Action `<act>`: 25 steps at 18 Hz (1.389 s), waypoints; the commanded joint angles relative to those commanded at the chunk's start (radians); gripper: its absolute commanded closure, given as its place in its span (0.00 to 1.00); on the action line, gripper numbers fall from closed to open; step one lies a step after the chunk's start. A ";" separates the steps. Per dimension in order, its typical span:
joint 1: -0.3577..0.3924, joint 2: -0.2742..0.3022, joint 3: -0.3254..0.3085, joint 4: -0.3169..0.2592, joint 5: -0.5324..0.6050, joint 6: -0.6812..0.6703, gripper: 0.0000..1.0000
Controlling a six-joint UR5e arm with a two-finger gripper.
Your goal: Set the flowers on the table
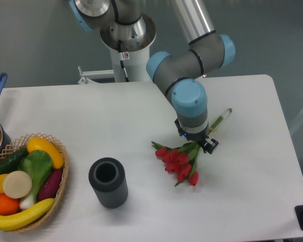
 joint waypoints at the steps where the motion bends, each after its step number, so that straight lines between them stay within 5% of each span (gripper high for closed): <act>1: 0.002 0.006 0.008 0.026 -0.023 -0.016 0.00; 9: 0.029 0.094 0.025 0.042 -0.189 -0.109 0.00; 21: 0.219 0.201 0.014 -0.236 -0.232 0.487 0.00; 25: 0.253 0.232 -0.003 -0.253 -0.236 0.520 0.00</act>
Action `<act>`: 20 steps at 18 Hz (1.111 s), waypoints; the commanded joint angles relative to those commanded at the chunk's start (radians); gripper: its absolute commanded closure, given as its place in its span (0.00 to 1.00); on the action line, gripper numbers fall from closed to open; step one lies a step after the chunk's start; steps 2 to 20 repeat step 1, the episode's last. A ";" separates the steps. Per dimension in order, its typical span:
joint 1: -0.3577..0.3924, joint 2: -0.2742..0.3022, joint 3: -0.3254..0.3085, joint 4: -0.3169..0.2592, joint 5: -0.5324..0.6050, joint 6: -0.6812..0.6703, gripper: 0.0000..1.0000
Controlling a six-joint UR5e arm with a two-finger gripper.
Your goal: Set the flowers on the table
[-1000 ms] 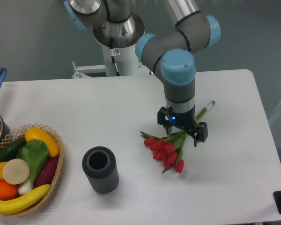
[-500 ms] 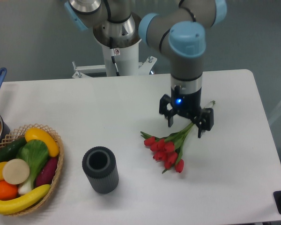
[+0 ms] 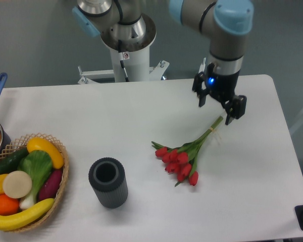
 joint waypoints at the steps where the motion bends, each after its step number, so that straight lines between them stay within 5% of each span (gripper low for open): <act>1: 0.002 0.002 0.002 0.000 0.000 0.000 0.00; 20: 0.002 0.002 0.002 0.000 0.000 0.000 0.00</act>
